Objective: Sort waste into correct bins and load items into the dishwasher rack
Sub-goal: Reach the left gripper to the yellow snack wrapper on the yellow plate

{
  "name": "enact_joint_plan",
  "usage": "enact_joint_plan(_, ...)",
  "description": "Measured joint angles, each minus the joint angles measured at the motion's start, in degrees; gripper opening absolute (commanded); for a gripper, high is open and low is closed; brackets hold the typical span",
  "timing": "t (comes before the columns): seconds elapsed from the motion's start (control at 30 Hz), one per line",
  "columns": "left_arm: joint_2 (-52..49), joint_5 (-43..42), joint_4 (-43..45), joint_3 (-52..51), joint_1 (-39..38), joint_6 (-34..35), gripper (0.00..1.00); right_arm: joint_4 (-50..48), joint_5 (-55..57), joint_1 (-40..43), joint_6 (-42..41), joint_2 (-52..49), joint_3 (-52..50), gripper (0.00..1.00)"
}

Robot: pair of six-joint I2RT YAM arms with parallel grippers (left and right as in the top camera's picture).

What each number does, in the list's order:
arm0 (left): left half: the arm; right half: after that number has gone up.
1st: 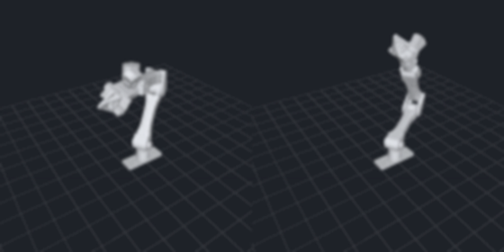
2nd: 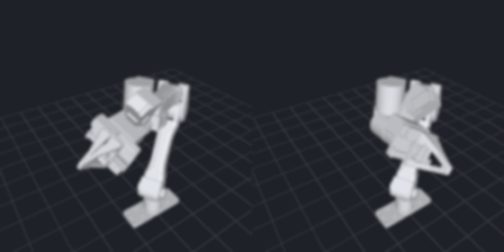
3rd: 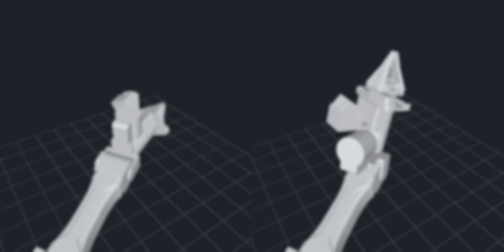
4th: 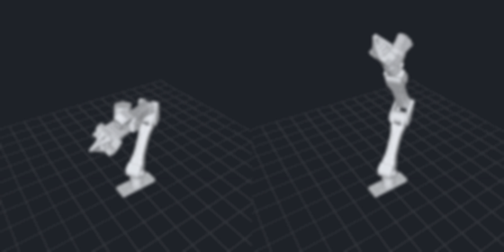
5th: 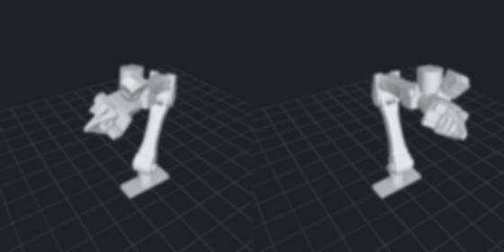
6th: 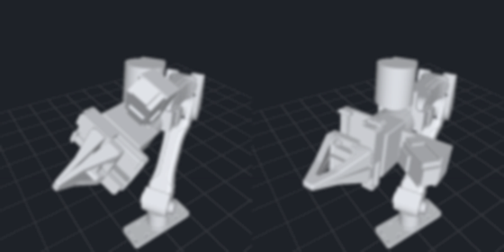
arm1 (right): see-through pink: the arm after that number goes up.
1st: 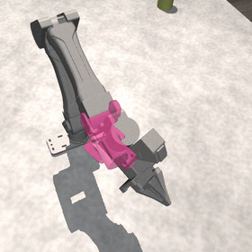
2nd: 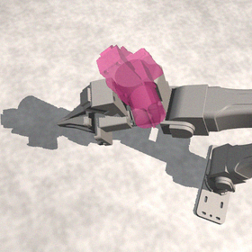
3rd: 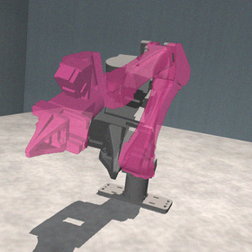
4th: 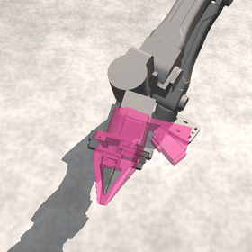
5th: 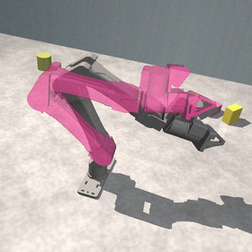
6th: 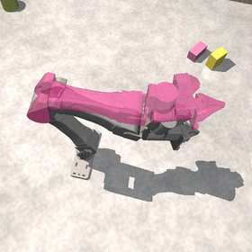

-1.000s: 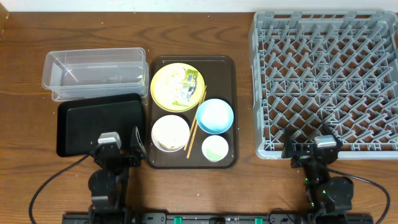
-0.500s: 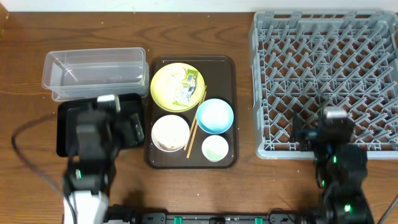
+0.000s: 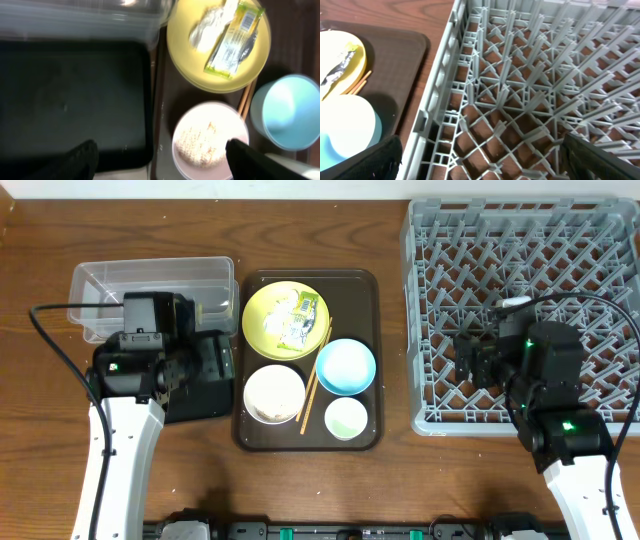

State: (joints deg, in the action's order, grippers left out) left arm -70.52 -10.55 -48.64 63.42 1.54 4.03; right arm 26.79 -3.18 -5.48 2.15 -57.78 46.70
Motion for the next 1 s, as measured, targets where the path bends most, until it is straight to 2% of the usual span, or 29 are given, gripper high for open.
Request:
enact_joint_plan(0.23,-1.11,-0.28,10.95,0.07,-0.48,-0.02,0.84,-1.4,-1.11,0.0,0.0,-0.07,0.09,0.99)
enact_joint_plan(0.37,-4.44,-0.24,17.09,0.07,-3.32,-0.02,0.84,-2.01,-1.18,0.0,0.0,-0.07,0.09,0.99)
enact_joint_plan(0.73,-21.62,-0.26,32.39,0.07,-15.5,-1.16,0.84,-2.1,-1.33,0.0,0.0,-0.07,0.11,0.99)
enact_joint_plan(1.0,-32.5,0.55,35.91,0.07,-19.87,-1.09,0.83,-2.1,-1.36,0.0,0.0,-0.07,0.11,0.99)
